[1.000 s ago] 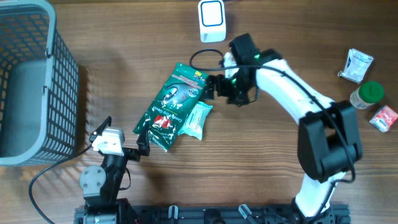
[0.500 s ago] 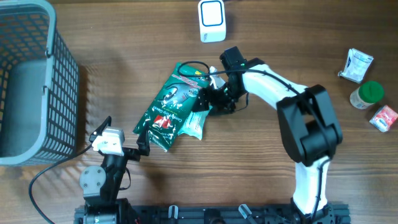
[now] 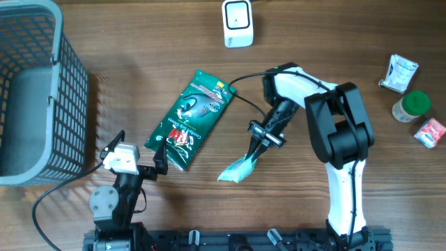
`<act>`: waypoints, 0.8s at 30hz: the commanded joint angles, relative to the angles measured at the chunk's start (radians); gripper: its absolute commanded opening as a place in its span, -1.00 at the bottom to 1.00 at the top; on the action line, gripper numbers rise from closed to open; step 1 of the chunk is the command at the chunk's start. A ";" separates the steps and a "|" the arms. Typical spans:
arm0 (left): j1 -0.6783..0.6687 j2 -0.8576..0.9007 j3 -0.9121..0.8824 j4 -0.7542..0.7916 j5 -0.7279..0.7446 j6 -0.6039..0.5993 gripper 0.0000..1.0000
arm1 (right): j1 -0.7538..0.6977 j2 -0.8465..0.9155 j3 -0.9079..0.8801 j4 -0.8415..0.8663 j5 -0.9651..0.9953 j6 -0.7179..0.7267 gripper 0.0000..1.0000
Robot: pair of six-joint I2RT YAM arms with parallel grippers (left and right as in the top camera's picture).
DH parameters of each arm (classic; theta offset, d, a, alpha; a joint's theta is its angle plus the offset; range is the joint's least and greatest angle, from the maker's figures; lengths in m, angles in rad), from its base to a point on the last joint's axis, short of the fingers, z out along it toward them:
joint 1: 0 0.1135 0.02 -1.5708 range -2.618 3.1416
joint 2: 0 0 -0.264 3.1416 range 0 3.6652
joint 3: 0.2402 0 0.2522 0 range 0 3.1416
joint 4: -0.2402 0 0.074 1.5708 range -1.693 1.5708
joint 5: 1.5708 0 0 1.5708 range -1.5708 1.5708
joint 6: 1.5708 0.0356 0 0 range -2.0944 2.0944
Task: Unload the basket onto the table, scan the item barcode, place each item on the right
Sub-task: 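Grasp the teal packet at table centre with the right gripper, then lift the teal packet up to the white scanner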
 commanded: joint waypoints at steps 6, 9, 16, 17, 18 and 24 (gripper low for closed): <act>0.006 -0.005 -0.005 0.002 0.002 0.001 1.00 | -0.048 0.018 0.004 0.027 -0.156 0.908 -0.90; 0.006 -0.005 -0.005 0.002 0.002 0.001 1.00 | -0.049 0.018 0.004 0.027 -0.162 1.178 -0.89; 0.006 -0.005 -0.005 0.002 0.002 0.001 1.00 | -0.074 0.020 0.004 0.026 -0.238 1.379 -0.91; 0.006 -0.005 -0.005 0.002 0.002 0.001 1.00 | -0.085 0.020 0.004 0.023 -0.239 1.379 -0.91; 0.006 -0.005 -0.005 0.002 0.002 0.001 1.00 | -0.094 0.021 0.004 0.006 -0.239 1.380 -0.91; 0.006 -0.005 -0.005 0.002 0.002 0.001 1.00 | -0.124 0.037 -0.001 -0.011 -0.269 1.380 -0.89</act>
